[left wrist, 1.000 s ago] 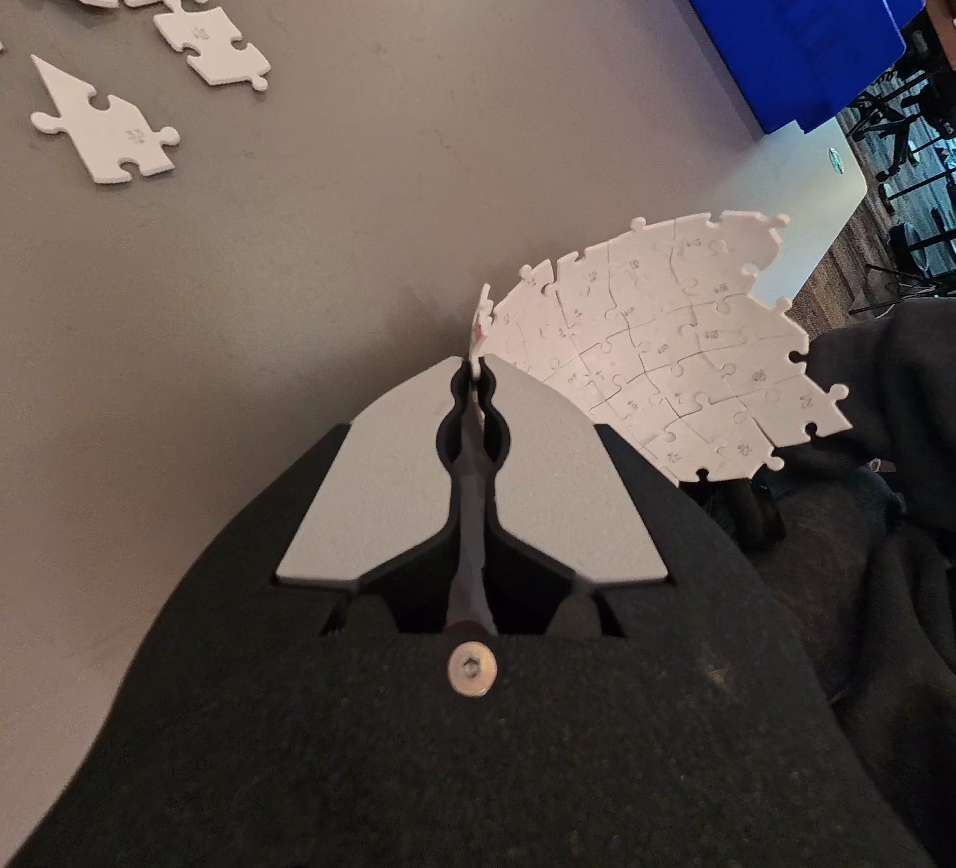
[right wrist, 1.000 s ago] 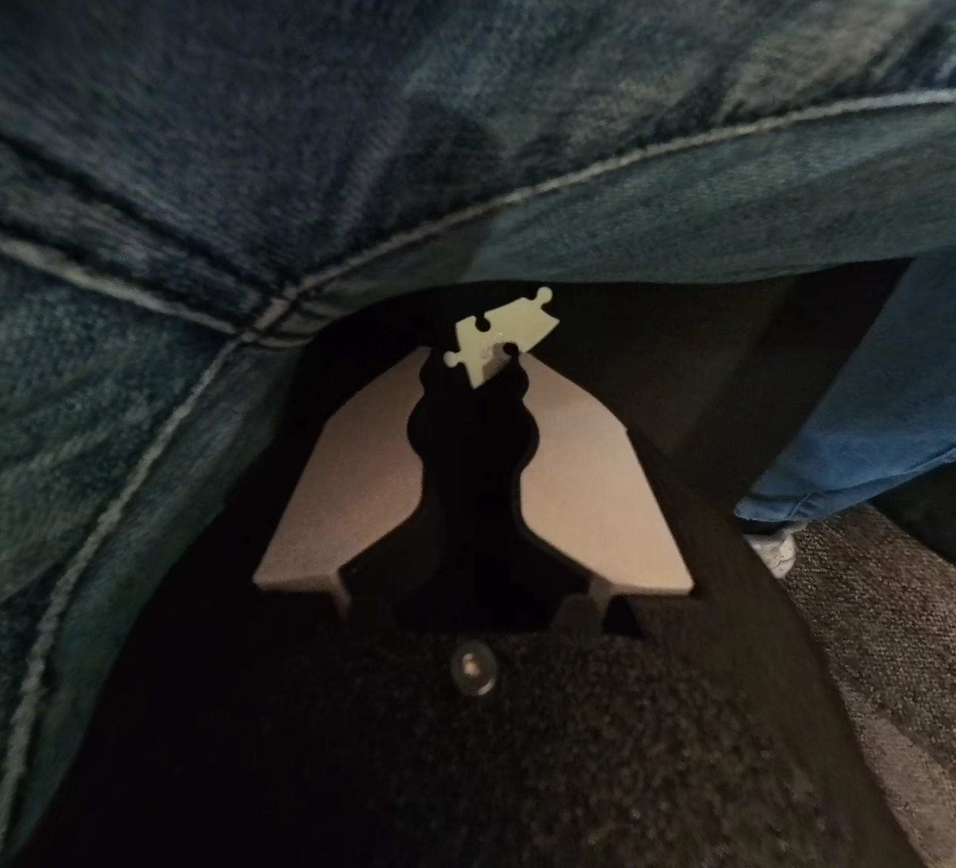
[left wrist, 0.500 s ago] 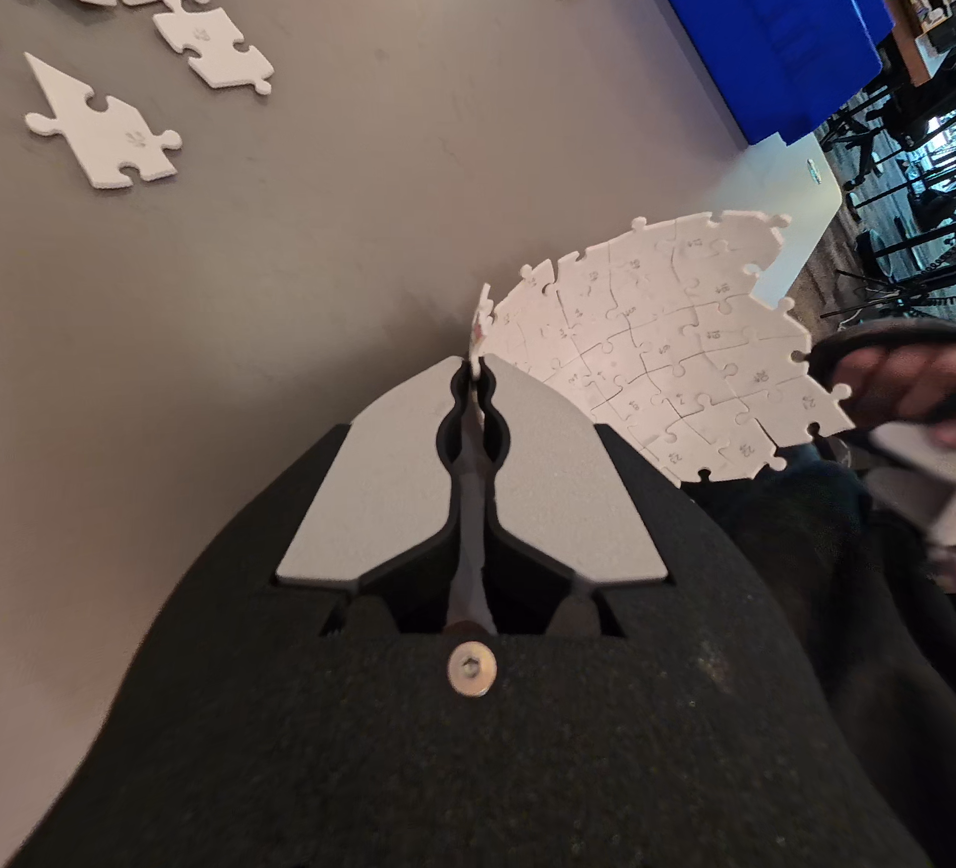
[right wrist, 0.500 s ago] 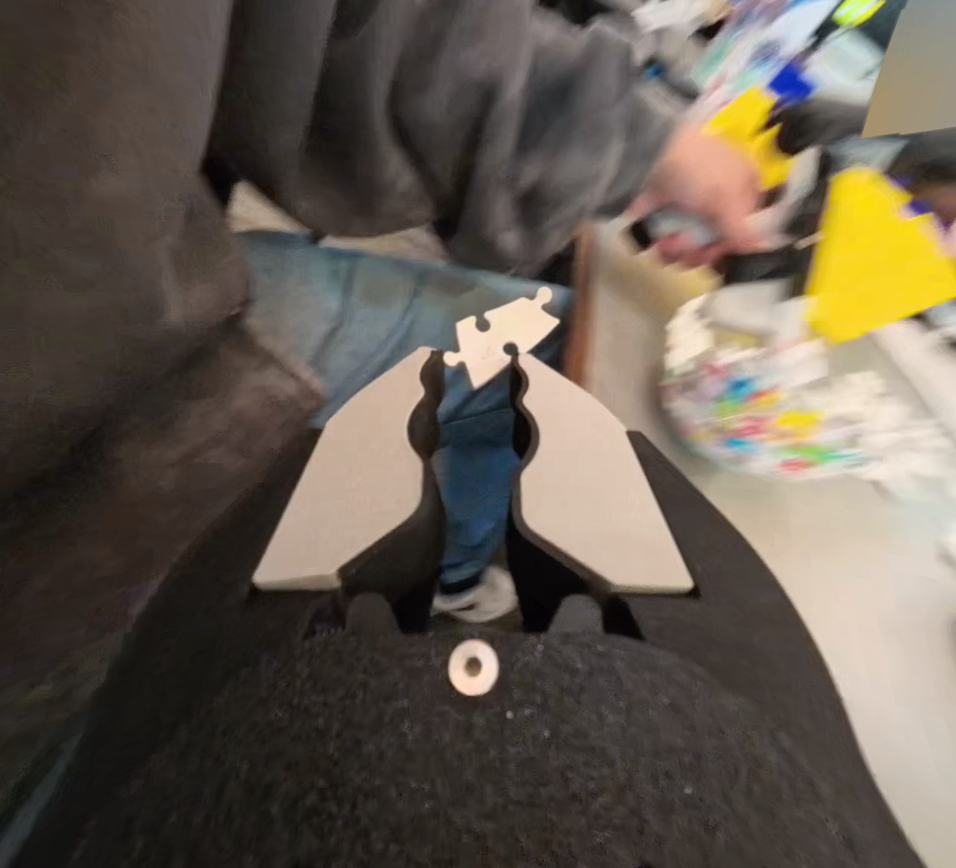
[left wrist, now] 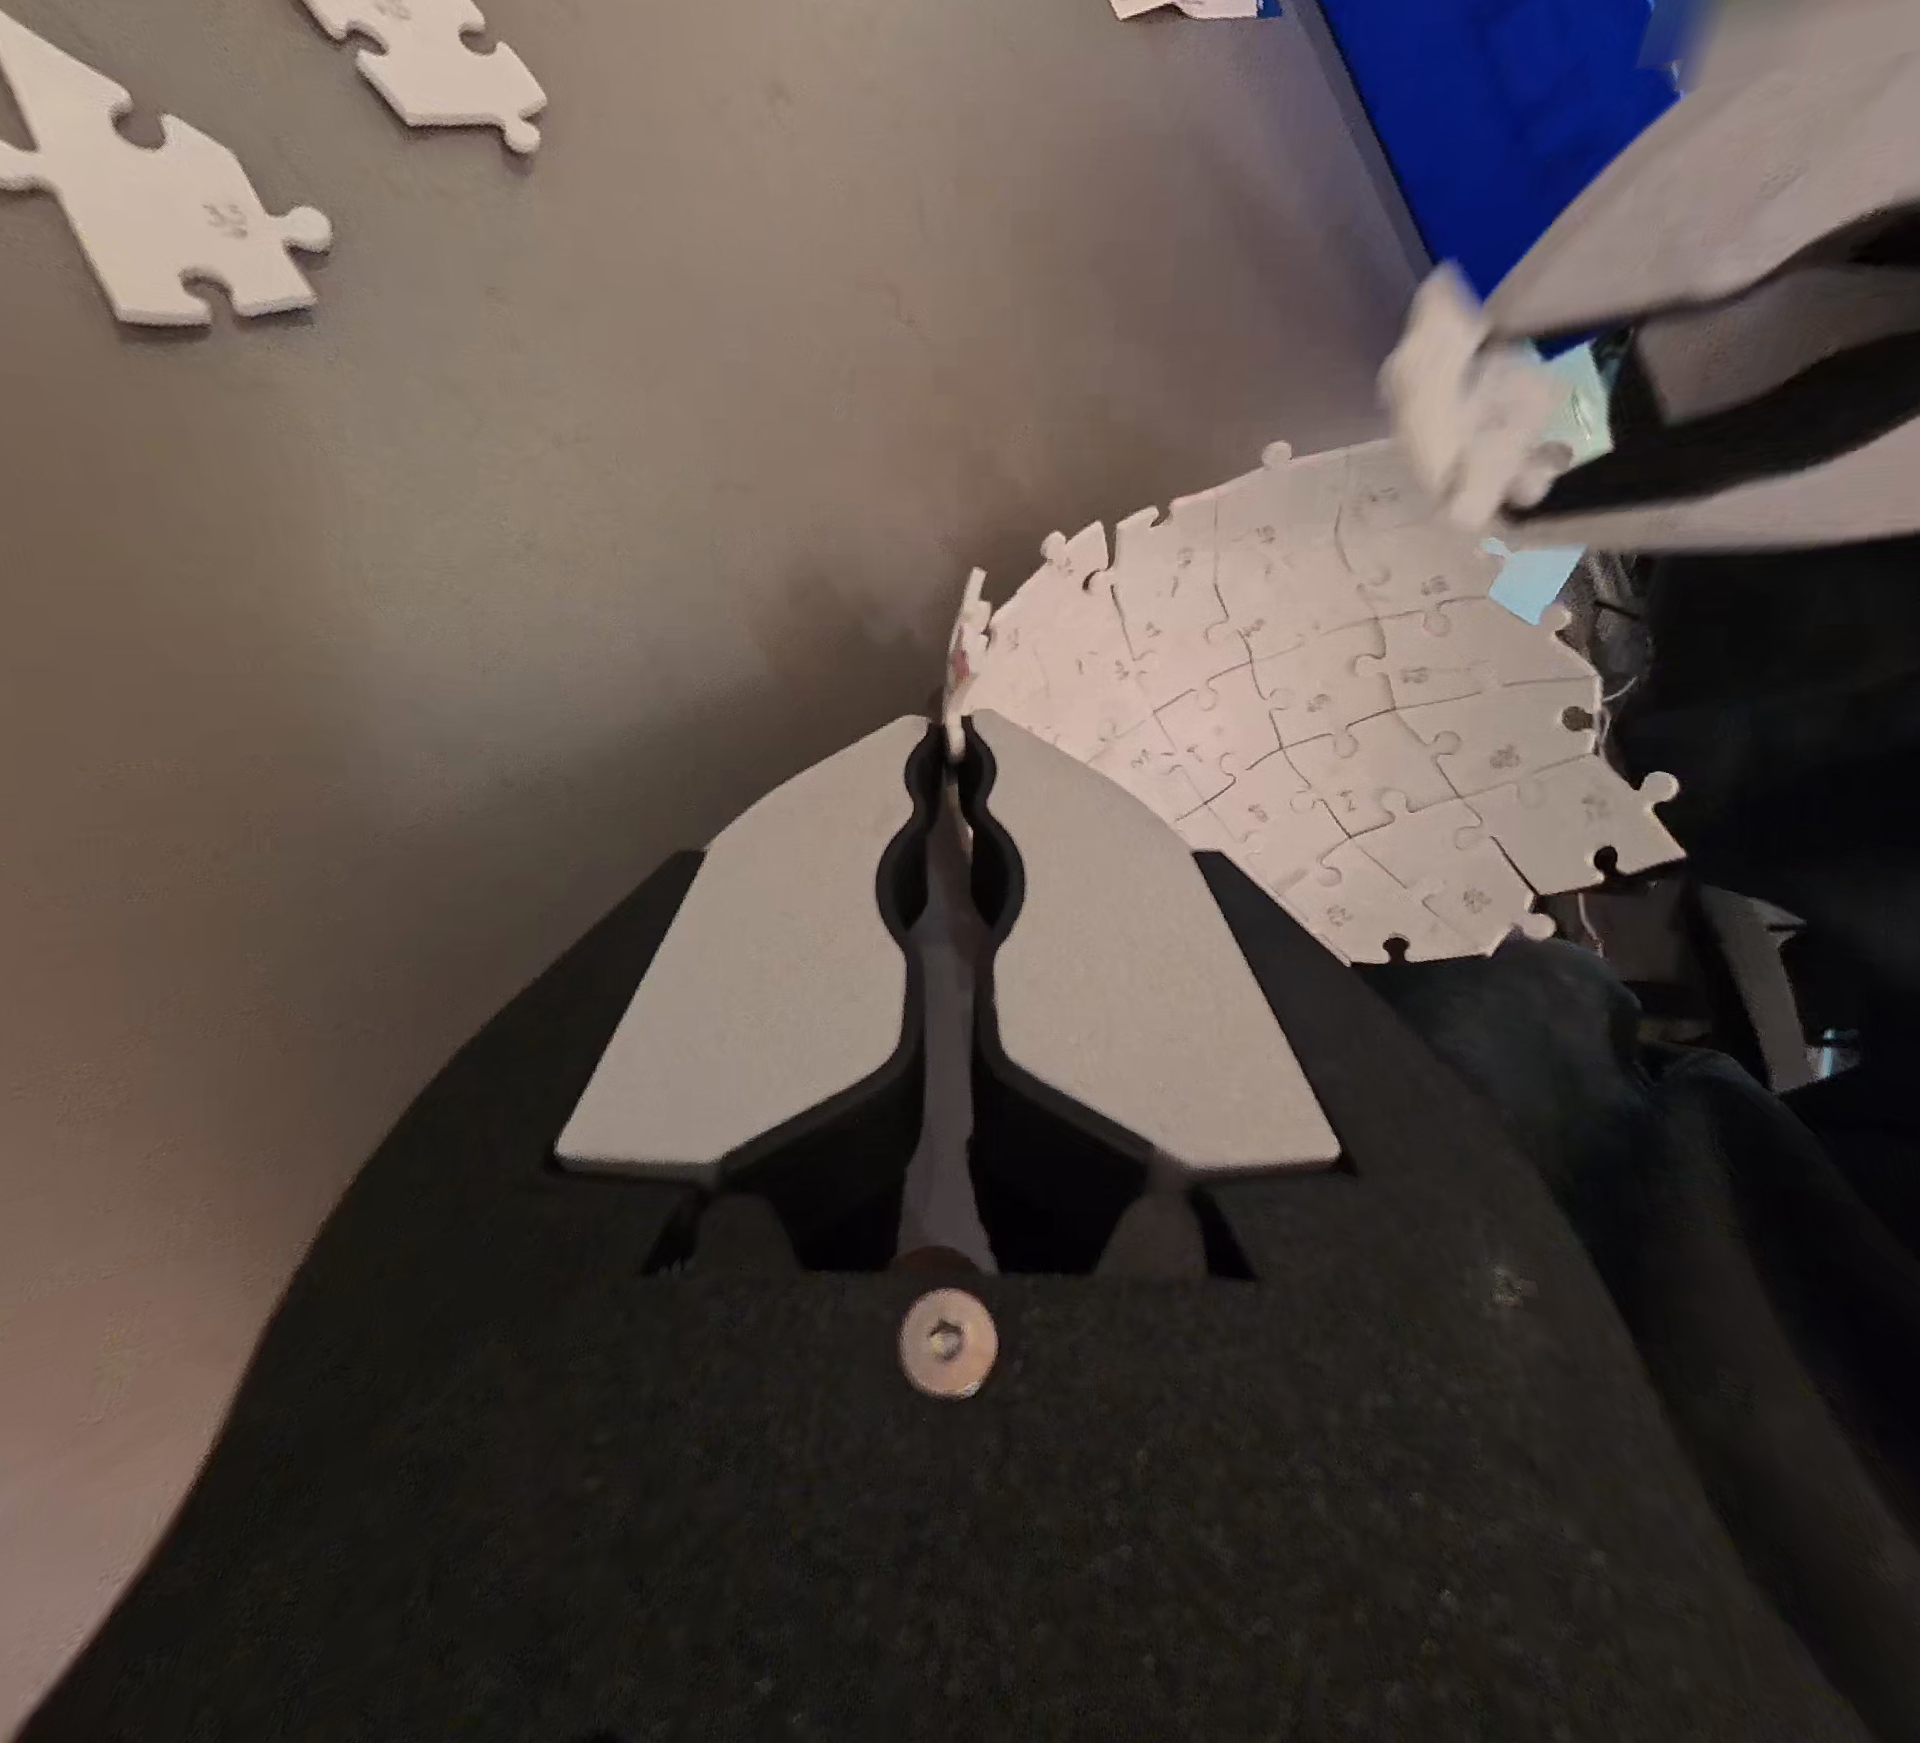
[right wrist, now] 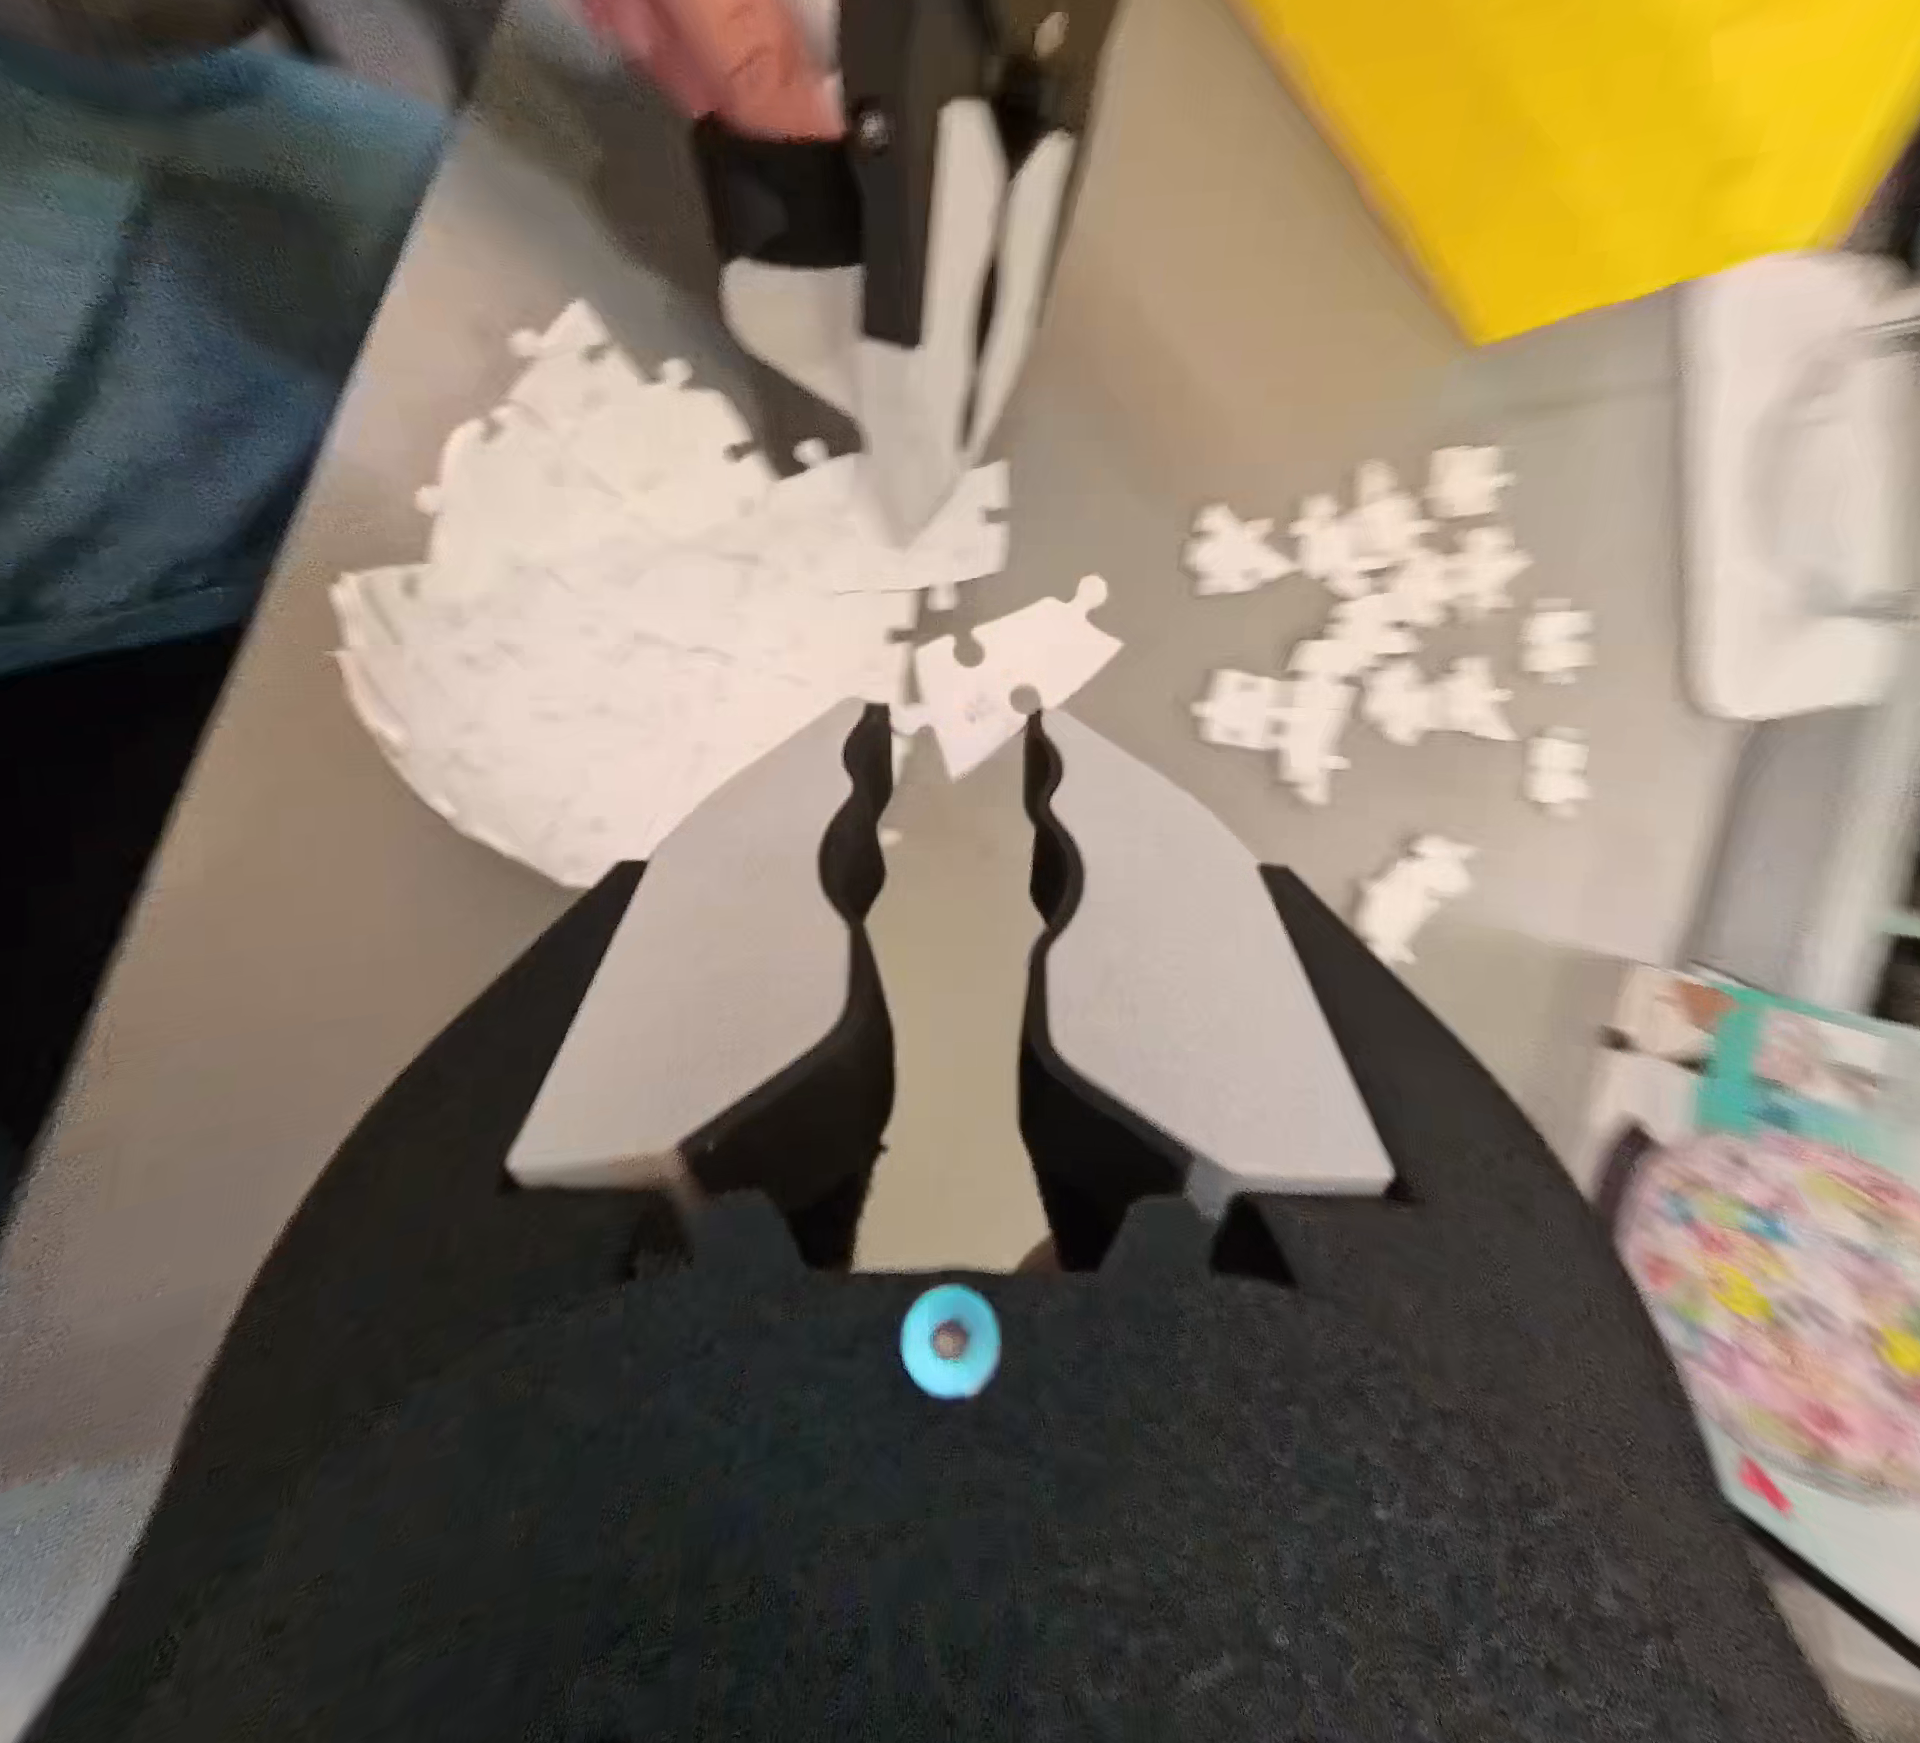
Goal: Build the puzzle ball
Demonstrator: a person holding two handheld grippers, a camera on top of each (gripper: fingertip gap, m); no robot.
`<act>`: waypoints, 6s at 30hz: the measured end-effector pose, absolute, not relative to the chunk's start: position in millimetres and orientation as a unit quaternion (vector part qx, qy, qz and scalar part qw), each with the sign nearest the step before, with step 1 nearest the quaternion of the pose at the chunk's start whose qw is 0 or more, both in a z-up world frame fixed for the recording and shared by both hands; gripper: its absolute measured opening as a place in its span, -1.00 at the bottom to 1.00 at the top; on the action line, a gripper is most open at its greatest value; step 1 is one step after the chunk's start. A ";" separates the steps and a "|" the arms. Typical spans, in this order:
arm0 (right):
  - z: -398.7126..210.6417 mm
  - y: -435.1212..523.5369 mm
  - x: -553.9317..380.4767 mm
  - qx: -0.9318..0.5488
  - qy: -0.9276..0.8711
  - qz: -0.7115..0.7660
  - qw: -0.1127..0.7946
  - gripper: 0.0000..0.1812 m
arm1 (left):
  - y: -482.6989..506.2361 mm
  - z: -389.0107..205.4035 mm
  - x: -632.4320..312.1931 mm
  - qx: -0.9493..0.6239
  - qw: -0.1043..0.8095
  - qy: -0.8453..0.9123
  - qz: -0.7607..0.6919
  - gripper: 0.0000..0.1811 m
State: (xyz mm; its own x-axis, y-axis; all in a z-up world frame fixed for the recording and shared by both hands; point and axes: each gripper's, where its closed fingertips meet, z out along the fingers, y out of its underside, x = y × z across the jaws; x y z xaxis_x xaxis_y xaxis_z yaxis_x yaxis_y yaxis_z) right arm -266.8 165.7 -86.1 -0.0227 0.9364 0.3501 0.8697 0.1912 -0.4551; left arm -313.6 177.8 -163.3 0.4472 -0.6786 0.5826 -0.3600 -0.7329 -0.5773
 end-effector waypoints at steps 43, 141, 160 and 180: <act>-68.4 173.8 -273.8 -0.676 -0.692 0.229 0.107 -0.70 | 164.7 -158.0 -307.3 -0.826 0.144 0.309 -0.450 -0.98; 45.6 286.5 -177.7 -0.574 -0.119 0.025 0.810 -0.97 | 286.9 80.9 -281.8 -0.586 0.750 0.297 0.080 -0.98; -50.6 259.1 -180.7 -0.790 -0.161 0.091 0.585 -0.90 | 298.2 -51.8 -285.0 -0.810 0.513 0.270 -0.089 -0.98; -101.6 204.5 -179.6 -0.760 -0.253 0.287 0.526 -0.66 | 237.0 -140.0 -352.8 -0.876 0.327 0.153 -0.321 -0.98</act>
